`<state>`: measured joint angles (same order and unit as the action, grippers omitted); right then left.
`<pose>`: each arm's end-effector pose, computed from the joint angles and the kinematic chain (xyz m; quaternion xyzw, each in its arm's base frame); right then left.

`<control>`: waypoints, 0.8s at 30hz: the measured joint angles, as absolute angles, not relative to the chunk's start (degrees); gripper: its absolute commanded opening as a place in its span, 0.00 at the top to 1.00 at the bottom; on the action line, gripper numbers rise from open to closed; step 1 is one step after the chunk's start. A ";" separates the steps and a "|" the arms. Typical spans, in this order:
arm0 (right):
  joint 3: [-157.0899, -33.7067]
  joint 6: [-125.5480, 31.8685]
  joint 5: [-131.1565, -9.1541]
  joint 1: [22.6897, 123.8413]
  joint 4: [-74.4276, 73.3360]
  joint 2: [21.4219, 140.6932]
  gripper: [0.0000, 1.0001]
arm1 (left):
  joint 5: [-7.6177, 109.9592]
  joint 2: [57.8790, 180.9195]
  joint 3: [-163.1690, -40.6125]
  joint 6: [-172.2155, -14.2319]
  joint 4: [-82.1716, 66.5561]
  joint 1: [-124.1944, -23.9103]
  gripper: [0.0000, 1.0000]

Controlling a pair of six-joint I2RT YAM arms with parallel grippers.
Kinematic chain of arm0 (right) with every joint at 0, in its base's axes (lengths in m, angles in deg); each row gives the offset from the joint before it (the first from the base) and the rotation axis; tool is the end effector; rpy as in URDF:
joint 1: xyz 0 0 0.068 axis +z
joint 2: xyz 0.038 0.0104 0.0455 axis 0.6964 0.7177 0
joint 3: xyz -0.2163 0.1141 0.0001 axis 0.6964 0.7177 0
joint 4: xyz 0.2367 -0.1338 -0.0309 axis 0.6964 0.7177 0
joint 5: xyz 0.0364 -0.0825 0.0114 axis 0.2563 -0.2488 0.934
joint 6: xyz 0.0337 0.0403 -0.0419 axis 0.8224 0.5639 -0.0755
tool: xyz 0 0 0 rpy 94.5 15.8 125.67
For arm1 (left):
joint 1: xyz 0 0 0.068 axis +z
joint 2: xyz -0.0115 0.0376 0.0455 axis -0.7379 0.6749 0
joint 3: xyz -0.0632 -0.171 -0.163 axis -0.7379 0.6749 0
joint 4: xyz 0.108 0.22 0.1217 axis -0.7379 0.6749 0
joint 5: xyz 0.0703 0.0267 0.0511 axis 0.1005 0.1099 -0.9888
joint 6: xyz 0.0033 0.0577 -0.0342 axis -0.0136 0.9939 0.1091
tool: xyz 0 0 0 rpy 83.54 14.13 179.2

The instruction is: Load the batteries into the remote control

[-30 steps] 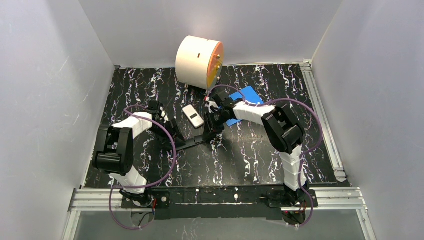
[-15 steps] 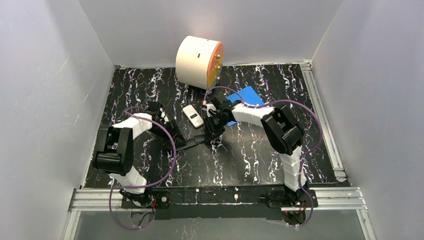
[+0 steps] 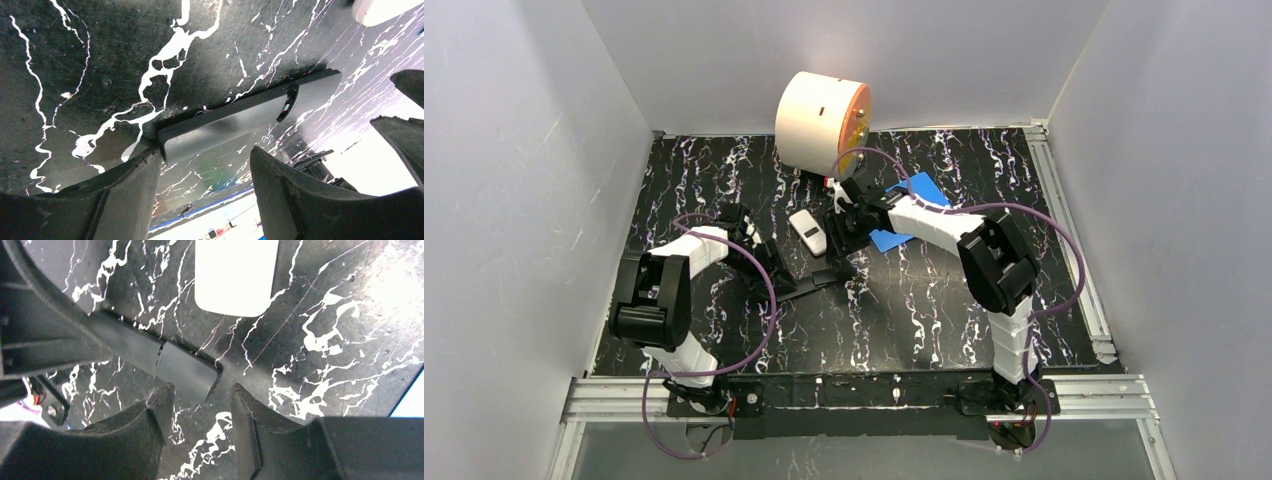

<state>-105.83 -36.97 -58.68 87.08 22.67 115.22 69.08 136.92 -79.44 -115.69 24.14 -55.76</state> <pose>0.3171 0.3192 0.1528 -0.2637 0.8987 0.2922 0.1932 0.2903 -0.0657 0.0982 -0.1829 0.9465 -0.2606 0.0532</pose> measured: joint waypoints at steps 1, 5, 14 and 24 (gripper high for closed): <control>-106.57 -36.51 -59.67 87.34 22.67 115.87 0.49 | 69.08 136.92 -79.44 -115.69 24.14 -55.76 0.37; -107.49 -33.82 -61.20 88.41 21.89 118.12 0.61 | 69.08 136.92 -79.44 -115.53 24.14 -55.76 0.37; -110.53 -29.56 -55.84 88.93 19.74 124.59 0.71 | 69.08 136.92 -79.44 -115.25 24.12 -55.76 0.37; -112.27 -28.35 -50.40 88.93 19.72 126.91 0.72 | 69.11 136.92 -79.44 -114.86 24.14 -55.76 0.38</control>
